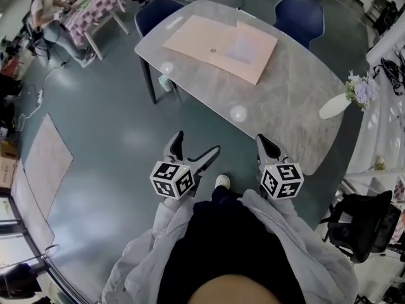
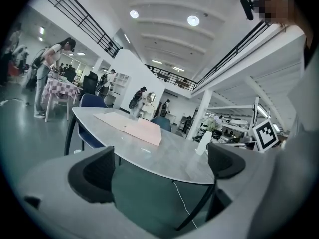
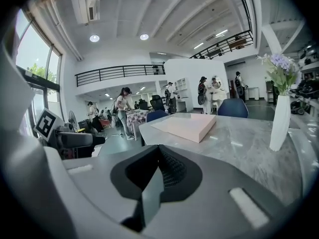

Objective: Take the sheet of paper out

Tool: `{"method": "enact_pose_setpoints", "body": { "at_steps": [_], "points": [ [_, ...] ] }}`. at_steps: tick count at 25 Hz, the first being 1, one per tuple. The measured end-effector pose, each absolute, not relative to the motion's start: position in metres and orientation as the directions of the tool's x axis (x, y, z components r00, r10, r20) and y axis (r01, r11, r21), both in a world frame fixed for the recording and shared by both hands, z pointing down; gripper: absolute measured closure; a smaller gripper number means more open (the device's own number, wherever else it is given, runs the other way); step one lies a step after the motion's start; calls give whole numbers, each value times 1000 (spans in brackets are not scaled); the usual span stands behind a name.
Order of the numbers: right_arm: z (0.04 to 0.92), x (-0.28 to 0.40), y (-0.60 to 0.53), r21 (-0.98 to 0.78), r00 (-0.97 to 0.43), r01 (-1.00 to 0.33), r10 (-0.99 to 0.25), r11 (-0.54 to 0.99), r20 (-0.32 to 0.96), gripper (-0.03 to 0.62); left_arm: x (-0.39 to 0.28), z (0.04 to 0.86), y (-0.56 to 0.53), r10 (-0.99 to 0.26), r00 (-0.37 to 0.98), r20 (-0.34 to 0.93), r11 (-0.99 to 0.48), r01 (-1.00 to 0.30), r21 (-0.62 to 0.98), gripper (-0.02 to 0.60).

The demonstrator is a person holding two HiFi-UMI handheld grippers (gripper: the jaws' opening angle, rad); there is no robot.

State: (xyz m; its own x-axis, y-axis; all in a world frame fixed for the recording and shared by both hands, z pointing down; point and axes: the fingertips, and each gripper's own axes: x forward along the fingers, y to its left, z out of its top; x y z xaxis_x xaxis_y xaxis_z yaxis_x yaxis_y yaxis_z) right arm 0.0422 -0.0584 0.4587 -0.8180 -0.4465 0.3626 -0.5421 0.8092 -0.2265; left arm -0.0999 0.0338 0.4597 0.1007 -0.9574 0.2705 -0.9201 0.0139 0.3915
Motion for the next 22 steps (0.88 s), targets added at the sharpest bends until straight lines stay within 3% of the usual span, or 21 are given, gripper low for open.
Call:
{"method": "enact_pose_setpoints", "body": {
  "at_steps": [22],
  "points": [
    [469, 20, -93, -217, -814, -544, -448, 810, 369, 582, -131, 469, -2, -964, 87, 250, 14, -927, 375, 15]
  ]
}}
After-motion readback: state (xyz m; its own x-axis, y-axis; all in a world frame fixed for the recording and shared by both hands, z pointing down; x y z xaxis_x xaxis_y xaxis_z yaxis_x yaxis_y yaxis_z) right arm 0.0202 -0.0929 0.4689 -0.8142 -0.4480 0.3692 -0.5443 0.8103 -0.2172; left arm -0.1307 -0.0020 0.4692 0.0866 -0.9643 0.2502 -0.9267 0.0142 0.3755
